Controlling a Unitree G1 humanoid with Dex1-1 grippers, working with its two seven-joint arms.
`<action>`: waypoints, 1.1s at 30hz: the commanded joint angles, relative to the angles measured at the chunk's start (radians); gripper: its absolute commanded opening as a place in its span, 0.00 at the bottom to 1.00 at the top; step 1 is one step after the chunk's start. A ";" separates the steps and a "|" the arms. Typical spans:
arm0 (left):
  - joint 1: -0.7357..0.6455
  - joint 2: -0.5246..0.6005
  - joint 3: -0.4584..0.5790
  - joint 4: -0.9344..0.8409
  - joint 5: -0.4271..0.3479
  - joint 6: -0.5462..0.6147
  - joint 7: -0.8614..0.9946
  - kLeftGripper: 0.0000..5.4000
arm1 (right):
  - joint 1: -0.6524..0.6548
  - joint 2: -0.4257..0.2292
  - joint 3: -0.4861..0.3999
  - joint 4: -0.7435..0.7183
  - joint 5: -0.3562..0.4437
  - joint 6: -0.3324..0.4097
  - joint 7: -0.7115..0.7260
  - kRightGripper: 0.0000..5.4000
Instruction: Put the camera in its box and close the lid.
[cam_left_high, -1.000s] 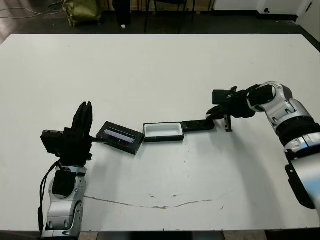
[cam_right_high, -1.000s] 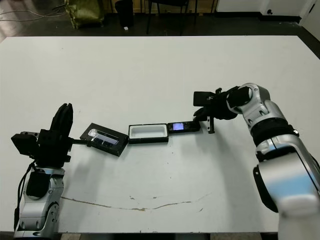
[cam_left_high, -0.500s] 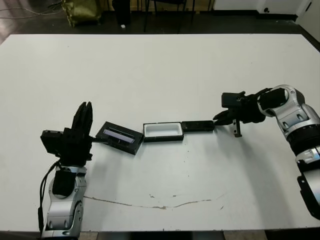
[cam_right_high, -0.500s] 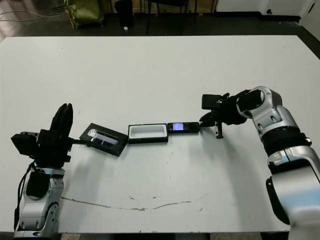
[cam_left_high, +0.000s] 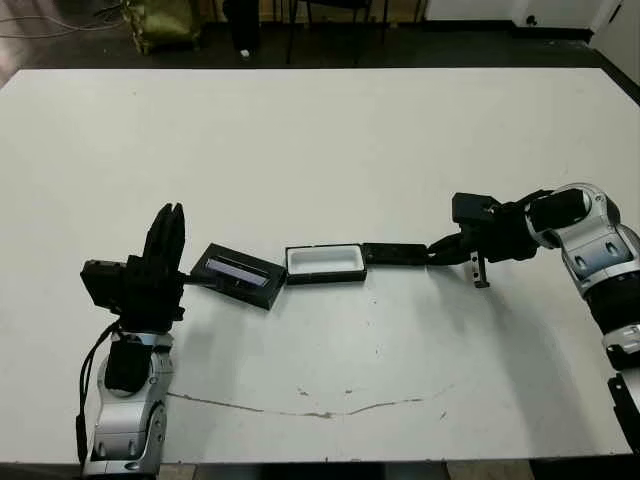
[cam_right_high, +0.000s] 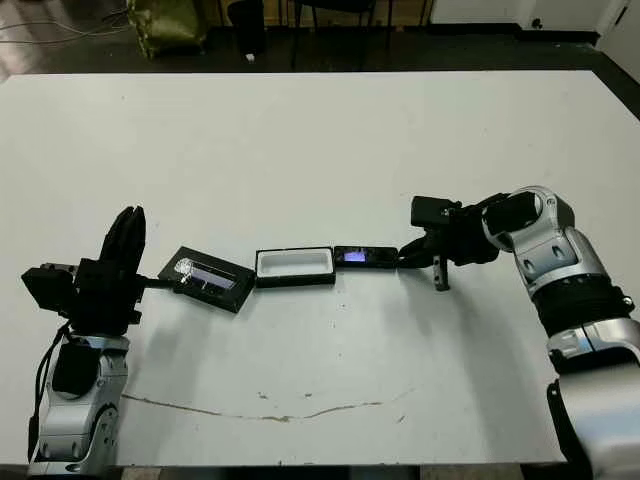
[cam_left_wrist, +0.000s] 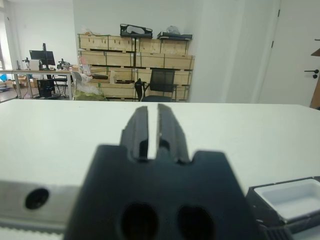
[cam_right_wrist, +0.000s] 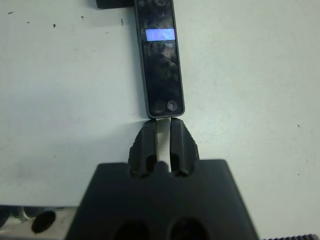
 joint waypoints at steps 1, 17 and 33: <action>0.015 0.003 0.001 0.003 0.003 0.017 0.002 0.00 | 0.018 -0.009 0.006 0.014 0.004 -0.011 0.011 0.00; 0.017 0.002 0.003 0.008 0.000 0.016 0.001 0.00 | 0.058 -0.042 0.011 -0.155 0.015 0.048 0.031 0.00; 0.019 0.004 0.001 0.006 -0.001 0.018 -0.001 0.00 | 0.127 -0.109 -0.010 -0.445 0.148 0.245 0.115 0.00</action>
